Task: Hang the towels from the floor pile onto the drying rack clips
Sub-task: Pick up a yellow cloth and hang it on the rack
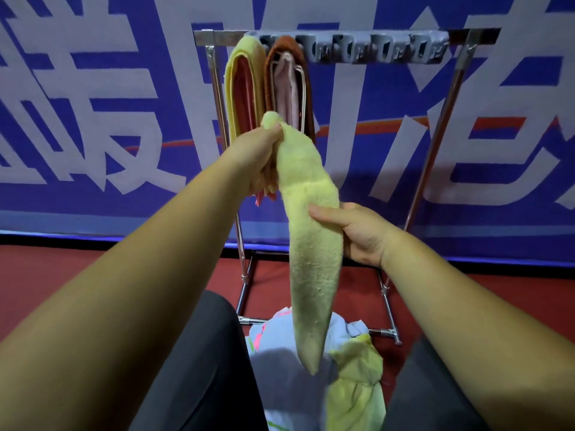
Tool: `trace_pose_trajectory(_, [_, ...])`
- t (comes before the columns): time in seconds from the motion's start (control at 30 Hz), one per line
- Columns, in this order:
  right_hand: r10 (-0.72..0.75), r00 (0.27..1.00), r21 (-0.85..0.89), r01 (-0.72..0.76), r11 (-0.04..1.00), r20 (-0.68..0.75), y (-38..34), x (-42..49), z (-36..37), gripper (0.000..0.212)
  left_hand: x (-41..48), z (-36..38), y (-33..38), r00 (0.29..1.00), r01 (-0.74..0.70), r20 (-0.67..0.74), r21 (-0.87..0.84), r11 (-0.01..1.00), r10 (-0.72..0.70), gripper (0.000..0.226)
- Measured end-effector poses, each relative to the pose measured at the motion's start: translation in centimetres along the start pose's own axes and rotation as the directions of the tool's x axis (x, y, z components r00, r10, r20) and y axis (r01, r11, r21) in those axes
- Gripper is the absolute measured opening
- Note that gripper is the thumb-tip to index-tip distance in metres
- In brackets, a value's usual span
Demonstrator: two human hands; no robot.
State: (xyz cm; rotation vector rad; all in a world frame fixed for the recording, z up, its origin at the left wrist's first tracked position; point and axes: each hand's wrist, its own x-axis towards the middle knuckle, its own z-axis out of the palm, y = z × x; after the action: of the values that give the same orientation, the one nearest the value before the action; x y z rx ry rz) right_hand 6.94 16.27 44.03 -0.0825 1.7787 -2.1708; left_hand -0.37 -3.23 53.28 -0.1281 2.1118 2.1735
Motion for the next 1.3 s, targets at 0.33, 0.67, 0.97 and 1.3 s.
trace_pose_trajectory(0.33, [0.121,0.938,0.317,-0.012,0.948,-0.324,5.6,4.1,-2.3,0.03,2.3,2.5,-10.4,0.971,0.137,0.165,0.221,0.966,-0.175,0.068])
trace_pose_trajectory(0.67, [0.381,0.774,0.331,-0.233,0.914,-0.506,14.0,8.3,-6.2,0.032,4.4,3.6,-20.9,0.922,0.146,0.214,0.578,0.802,-0.323,0.023])
trace_pose_trajectory(0.97, [0.333,0.832,0.36,-0.175,0.916,-0.443,13.7,12.2,-5.8,0.035,5.5,5.3,-27.3,0.882,-0.123,0.335,0.842,0.525,-0.331,0.015])
trace_pose_trajectory(1.3, [0.29,0.844,0.617,0.062,0.784,-0.452,13.3,15.2,-6.4,0.037,9.7,5.3,-29.0,0.993,-0.065,0.104,0.861,0.504,-0.049,0.037])
